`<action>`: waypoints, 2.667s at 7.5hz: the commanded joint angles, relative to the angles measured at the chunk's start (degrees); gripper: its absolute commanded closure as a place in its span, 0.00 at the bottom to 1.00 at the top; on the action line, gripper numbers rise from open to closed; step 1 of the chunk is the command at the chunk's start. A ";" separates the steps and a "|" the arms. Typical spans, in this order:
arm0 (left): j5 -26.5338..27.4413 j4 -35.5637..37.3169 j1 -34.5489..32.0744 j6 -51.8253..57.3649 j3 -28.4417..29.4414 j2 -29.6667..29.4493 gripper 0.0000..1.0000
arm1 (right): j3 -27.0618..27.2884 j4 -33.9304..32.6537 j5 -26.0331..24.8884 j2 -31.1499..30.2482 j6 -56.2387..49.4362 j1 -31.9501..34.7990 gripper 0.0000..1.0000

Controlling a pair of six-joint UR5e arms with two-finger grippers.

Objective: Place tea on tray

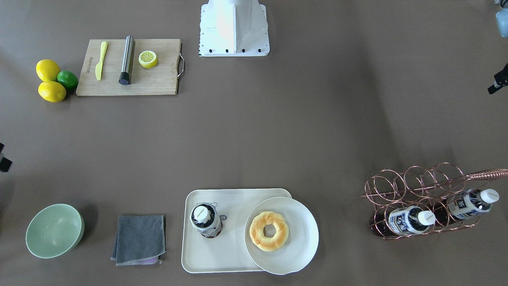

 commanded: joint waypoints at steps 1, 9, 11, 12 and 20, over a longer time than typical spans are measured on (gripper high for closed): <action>2.12 5.05 -2.23 2.44 -0.02 -1.47 0.01 | -2.16 0.29 -5.91 -10.31 -8.99 1.78 0.00; 2.30 4.35 -2.24 1.82 1.38 3.82 0.01 | -6.04 0.38 -0.03 -9.63 -8.28 1.78 0.00; 2.31 4.43 -2.15 1.91 2.00 5.38 0.01 | -5.95 0.38 -0.12 -9.81 -8.28 1.87 0.00; 2.39 4.35 -2.14 2.00 2.09 5.66 0.01 | -5.78 0.47 -0.12 -10.07 -8.28 1.96 0.00; 2.31 4.43 -2.49 1.91 1.92 5.66 0.01 | -5.34 0.47 -0.20 -10.42 -8.37 1.96 0.00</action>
